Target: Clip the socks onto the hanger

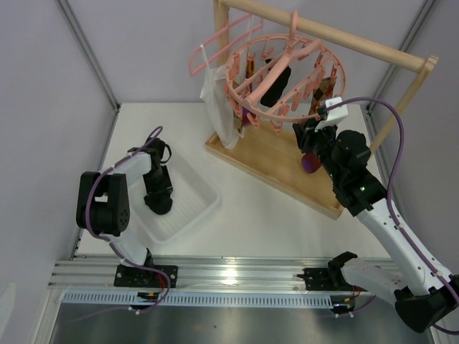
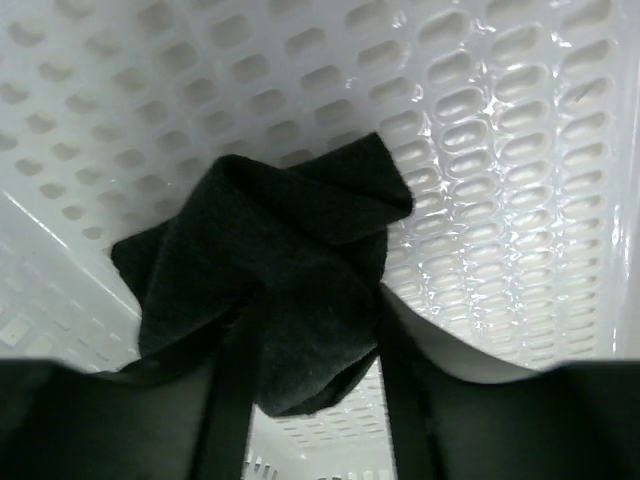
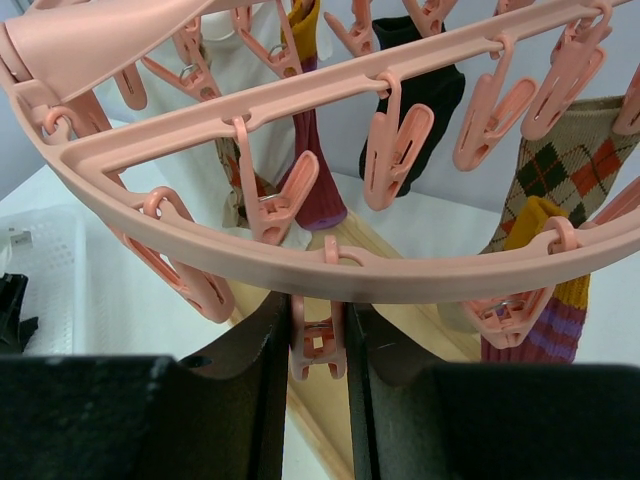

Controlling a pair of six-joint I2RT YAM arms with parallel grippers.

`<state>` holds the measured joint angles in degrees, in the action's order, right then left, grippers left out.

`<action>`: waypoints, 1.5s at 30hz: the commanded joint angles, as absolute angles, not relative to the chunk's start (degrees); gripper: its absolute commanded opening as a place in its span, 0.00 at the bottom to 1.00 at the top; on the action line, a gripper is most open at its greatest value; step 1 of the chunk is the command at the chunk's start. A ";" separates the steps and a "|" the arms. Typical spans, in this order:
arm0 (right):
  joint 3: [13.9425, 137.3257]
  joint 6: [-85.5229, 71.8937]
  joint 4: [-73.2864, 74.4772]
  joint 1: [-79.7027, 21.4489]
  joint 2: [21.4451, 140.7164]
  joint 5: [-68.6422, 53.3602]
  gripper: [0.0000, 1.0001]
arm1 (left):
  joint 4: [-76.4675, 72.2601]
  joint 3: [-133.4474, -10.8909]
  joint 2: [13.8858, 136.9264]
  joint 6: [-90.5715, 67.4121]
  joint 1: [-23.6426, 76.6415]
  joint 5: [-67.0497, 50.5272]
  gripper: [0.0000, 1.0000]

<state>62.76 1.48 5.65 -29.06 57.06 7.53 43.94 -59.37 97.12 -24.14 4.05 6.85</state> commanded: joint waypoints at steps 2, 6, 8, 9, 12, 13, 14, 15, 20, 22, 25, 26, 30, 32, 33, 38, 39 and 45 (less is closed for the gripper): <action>62.05 0.62 4.57 -28.65 55.63 7.30 0.01 | 43.50 -60.82 98.35 -24.79 3.60 3.34 0.41; 62.14 0.61 4.75 -28.48 55.72 7.12 0.02 | 44.21 -61.87 94.42 -24.61 3.60 3.95 0.15; 62.14 0.62 4.75 -28.39 55.46 7.03 0.02 | 44.65 -62.22 91.60 -24.52 3.69 4.04 0.12; 62.14 0.62 4.75 -28.39 55.46 7.12 0.01 | 44.82 -62.49 88.45 -24.43 3.69 4.30 0.11; 62.23 0.62 5.01 -28.21 55.28 7.12 0.01 | 45.53 -65.47 84.12 -23.21 4.57 6.32 0.08; 62.23 0.62 5.10 -28.21 55.20 7.21 0.02 | 45.27 -66.35 81.59 -22.59 4.92 8.42 0.08; 62.23 0.62 5.10 -28.21 55.11 7.29 0.02 | 44.57 -66.79 80.34 -22.07 5.27 7.74 0.09; 62.23 0.62 5.10 -28.21 55.11 7.47 0.02 | 43.52 -66.45 78.94 -21.80 5.36 5.56 0.11; 62.40 0.70 5.36 -28.04 55.11 7.65 0.02 | 36.13 -61.98 71.47 -23.99 5.01 -10.80 0.18; 62.49 0.70 5.54 -27.95 55.11 7.56 0.02 | 35.42 -61.09 71.02 -25.22 4.40 -11.07 0.27; 62.49 0.62 5.54 -28.04 54.93 7.47 0.02 | 35.77 -57.49 71.54 -28.11 0.98 -9.06 0.48; 62.49 0.62 5.45 -28.04 54.93 7.30 0.02 | 36.12 -56.52 71.89 -28.73 -2.43 -8.97 0.61; 62.49 0.44 5.45 -27.95 55.19 6.86 0.02 | 37.00 -53.62 73.04 -29.62 -7.55 -8.27 0.76; 62.49 0.44 5.45 -27.95 55.20 6.94 0.02 | 36.39 -53.09 72.43 -28.48 -7.82 -8.00 0.76; 62.49 0.44 5.45 -27.95 55.20 6.94 0.02 | 36.04 -53.17 71.38 -28.13 -7.82 -9.04 0.76; 62.40 0.44 5.36 -27.95 55.28 6.94 0.02 | 33.92 -54.66 70.22 -25.93 -4.93 -10.46 0.71; 62.40 0.44 5.36 -27.95 55.28 6.94 0.02 | 33.84 -55.02 70.66 -25.75 -4.14 -10.20 0.70; 62.40 0.44 5.36 -28.04 55.55 6.94 0.02 | 33.05 -57.30 77.33 -28.12 2.98 -9.23 0.68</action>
<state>62.57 1.04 5.69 -28.21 55.92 7.07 34.72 -55.16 74.39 -27.00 0.30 -9.06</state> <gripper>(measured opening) 0.259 0.688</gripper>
